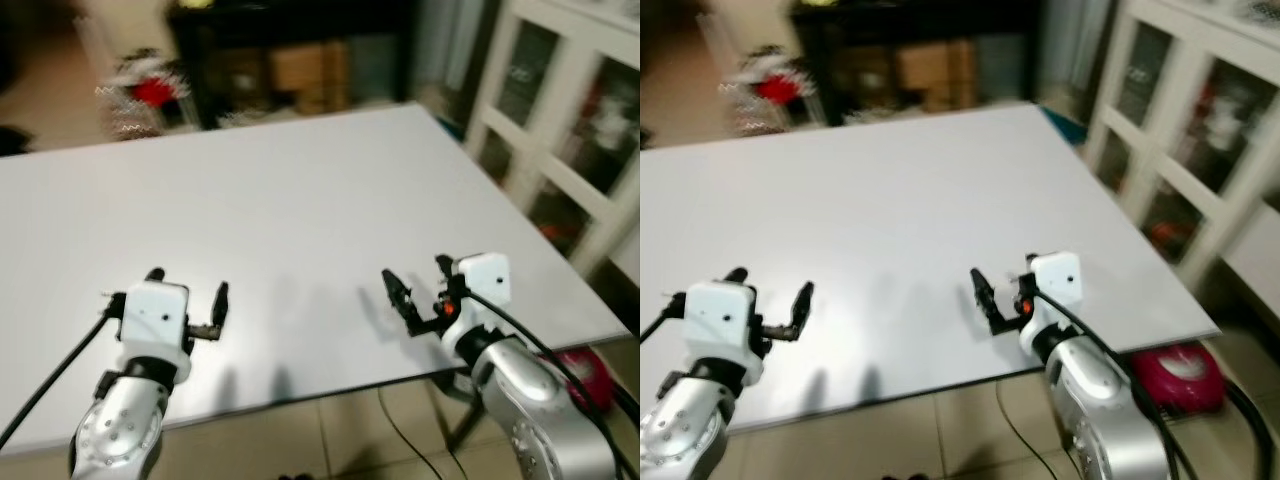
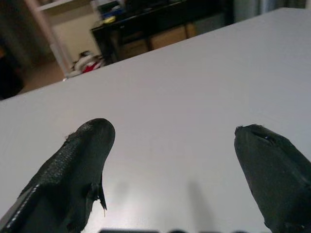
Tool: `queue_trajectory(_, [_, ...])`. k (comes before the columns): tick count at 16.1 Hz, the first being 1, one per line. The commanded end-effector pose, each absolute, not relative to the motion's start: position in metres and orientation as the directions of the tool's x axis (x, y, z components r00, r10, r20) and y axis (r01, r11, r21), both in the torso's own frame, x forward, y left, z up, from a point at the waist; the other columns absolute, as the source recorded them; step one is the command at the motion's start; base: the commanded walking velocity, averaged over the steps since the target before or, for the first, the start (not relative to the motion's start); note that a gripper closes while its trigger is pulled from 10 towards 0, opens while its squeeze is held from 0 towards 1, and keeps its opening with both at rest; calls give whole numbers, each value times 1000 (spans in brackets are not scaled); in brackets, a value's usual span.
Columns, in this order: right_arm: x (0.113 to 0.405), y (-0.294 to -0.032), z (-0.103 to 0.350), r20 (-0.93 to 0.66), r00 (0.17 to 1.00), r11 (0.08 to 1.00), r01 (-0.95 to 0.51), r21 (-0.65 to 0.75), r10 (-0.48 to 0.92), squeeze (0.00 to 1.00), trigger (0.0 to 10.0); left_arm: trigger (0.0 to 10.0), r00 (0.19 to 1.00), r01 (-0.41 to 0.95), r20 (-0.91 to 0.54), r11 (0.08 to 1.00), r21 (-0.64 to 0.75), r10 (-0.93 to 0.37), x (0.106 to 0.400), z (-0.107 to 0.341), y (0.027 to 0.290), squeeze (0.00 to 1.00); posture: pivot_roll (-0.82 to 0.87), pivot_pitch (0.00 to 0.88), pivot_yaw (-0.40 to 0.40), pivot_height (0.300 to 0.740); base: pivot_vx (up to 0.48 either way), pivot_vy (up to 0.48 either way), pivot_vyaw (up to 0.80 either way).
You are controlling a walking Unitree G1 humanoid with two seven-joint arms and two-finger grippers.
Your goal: Setting the table
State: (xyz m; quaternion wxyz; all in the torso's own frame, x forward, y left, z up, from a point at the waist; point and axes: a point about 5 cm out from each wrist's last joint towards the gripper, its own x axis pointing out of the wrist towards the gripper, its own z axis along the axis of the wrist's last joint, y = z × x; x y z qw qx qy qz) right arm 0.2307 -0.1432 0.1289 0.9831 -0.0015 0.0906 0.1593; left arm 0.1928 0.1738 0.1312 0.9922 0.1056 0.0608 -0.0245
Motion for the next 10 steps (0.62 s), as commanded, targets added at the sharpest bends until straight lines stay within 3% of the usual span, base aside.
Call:
queue_trajectory(1, [231, -144, 126, -197, 929, 949, -311, 44, 313, 1000, 10000, 10000, 993, 48, -118, 974, 220, -23, 191, 133, 176, 0, -90, 4, 87, 740, 0, 0, 800])
queue_trajectory(5, [232, -145, 125, -200, 930, 951, -304, 50, 308, 1000, 10000, 10000, 990, 36, -139, 978, 204, -7, 190, 132, 176, 0, -87, 8, 85, 740, 0, 0, 800])
queue_trajectory(8, [234, -143, 127, -196, 934, 955, -290, 68, 298, 1000, 10000, 10000, 991, 29, -136, 978, 207, 0, 191, 135, 178, 0, -85, 10, 87, 740, 0, 0, 0])
queue_trajectory(10, [234, -141, 126, -201, 934, 955, -292, 49, 296, 1000, 10000, 10000, 991, 25, -136, 977, 210, 4, 190, 137, 179, 0, -79, 15, 87, 740, 0, 262, 0])
